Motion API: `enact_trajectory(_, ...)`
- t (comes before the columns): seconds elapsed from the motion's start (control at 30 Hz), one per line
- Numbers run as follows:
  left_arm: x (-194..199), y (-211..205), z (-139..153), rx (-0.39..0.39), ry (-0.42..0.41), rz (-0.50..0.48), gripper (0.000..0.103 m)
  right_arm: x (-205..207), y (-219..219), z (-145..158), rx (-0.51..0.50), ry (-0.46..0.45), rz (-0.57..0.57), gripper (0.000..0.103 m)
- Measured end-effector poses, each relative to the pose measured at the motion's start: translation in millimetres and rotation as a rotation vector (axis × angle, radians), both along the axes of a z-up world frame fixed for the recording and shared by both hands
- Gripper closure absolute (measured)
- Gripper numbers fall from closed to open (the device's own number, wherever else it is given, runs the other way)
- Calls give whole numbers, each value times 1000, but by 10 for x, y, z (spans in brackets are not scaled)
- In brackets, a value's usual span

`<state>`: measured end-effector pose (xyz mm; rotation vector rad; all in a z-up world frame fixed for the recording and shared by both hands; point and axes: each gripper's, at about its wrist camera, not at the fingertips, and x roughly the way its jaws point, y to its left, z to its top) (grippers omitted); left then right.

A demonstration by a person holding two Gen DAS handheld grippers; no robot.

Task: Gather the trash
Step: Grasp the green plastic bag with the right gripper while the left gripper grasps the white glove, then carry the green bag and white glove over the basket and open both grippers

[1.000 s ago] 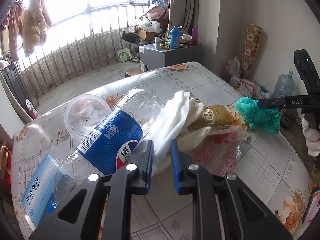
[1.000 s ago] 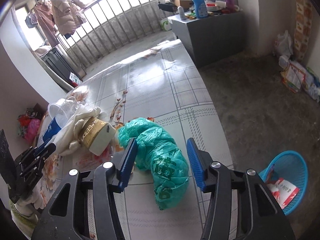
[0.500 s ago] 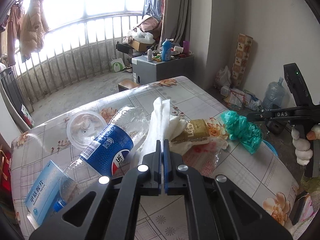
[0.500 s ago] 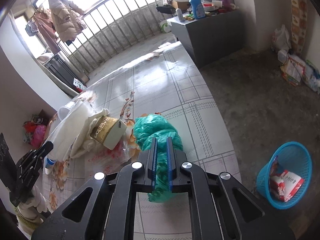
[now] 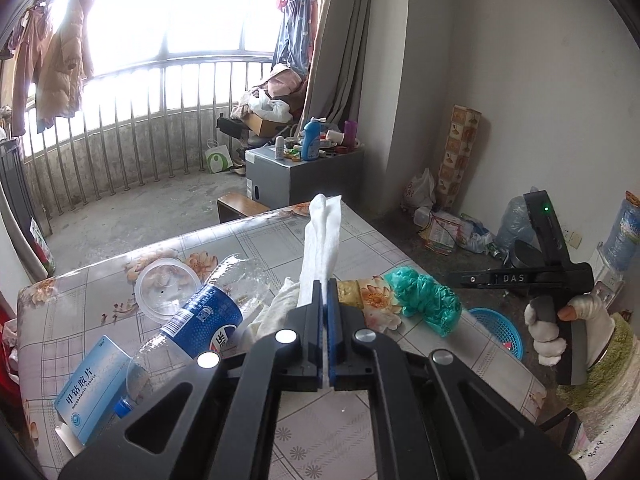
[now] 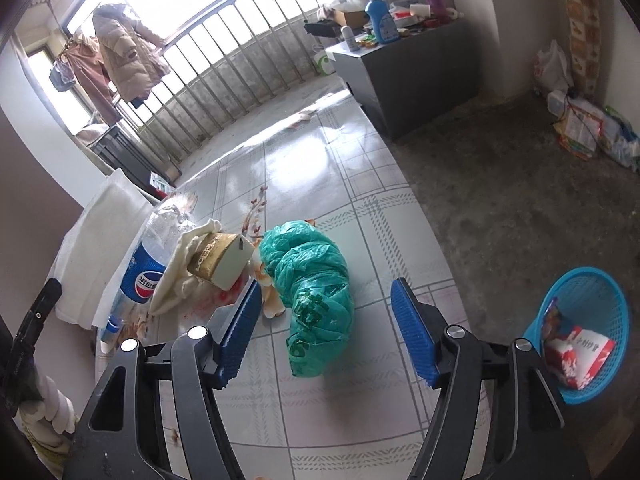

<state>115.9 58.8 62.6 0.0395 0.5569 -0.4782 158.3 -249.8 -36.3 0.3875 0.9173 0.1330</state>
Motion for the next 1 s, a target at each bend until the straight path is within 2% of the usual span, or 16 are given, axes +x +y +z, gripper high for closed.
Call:
enact_trajectory(0.07,-15,-36,-20,-16,14,-16,102,78,65,-127,-32,46,13,38)
enact_trajectory(0.1,-17,-56,-30,-23,21,-23,102,115,95,-208,-53,76,14,43)
enact_trajectory(0.13,-24,-72,-40,-29,26,-31,102,147,119,-279,-67,107,14,60)
enact_trajectory(0.17,-27,-90,-43,-35,30,-41,102,154,129,-334,-55,128,16,71)
enact_trajectory(0.2,-33,-109,-37,-38,30,-49,102,146,117,-365,-24,144,8,75)
enact_trajectory(0.27,-51,-152,-13,-36,22,-68,102,91,84,-339,18,127,-13,76)
enact_trajectory(0.43,-6,-255,115,-45,16,-124,102,-137,-74,-140,46,53,-68,77)
enact_trajectory(0.63,116,-644,329,-81,19,-254,102,-541,-558,140,70,-41,-207,77)
enact_trajectory(0.7,180,-853,403,-100,33,-321,102,-727,-797,210,71,-69,-280,77)
enact_trajectory(0.83,251,-1398,510,-88,48,-448,102,-1127,-1317,225,81,-93,-444,77)
enact_trajectory(1.0,327,-2264,491,-90,140,-612,102,-1580,-1837,-22,132,-52,-649,76)
